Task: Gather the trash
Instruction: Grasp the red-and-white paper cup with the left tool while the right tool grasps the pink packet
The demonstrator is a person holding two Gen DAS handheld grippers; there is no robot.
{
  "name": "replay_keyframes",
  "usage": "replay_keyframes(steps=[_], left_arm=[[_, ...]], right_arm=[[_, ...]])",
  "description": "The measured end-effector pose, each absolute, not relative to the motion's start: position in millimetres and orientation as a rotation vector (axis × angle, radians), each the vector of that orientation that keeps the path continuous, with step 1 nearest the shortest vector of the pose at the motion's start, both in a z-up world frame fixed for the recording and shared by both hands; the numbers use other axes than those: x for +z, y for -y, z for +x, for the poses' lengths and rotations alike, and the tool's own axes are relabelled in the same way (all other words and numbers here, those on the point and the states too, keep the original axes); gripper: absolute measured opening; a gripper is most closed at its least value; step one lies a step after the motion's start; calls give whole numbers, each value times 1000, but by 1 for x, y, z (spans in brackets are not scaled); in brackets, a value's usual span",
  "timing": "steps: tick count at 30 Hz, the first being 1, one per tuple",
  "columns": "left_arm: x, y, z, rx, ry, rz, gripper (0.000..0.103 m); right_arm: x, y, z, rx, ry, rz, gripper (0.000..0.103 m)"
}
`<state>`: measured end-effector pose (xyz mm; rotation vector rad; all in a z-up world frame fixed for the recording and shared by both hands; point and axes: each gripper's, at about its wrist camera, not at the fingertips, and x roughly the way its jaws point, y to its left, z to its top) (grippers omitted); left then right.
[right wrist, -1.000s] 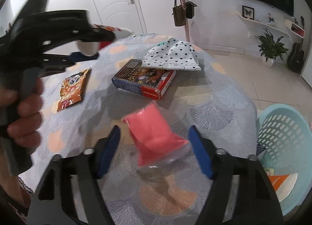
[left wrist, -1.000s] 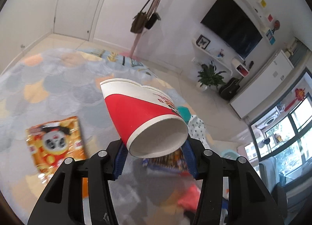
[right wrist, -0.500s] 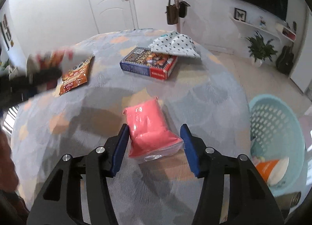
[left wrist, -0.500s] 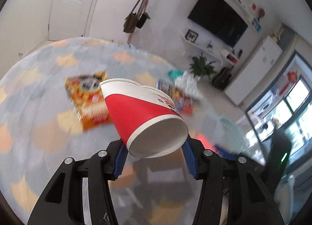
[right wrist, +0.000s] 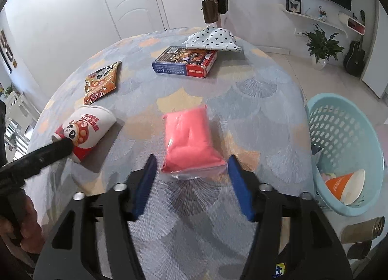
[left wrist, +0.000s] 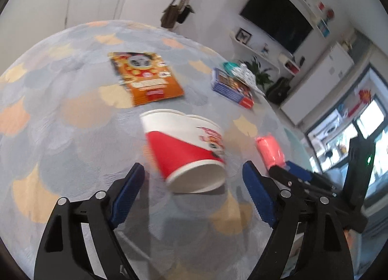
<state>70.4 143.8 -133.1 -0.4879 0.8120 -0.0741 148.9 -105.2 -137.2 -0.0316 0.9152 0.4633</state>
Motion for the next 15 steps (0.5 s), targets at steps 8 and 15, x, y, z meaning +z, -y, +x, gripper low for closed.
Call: replay_keyframes(steps=[8,15], left_arm=[[-129,-150,76,-75,-817,-577,84],[-128,-116,95,-15,-878,-419,81]], right_arm=[[-133,106,156,469,-897,-26,63],[-134,98,170,462,-915,-32,63]])
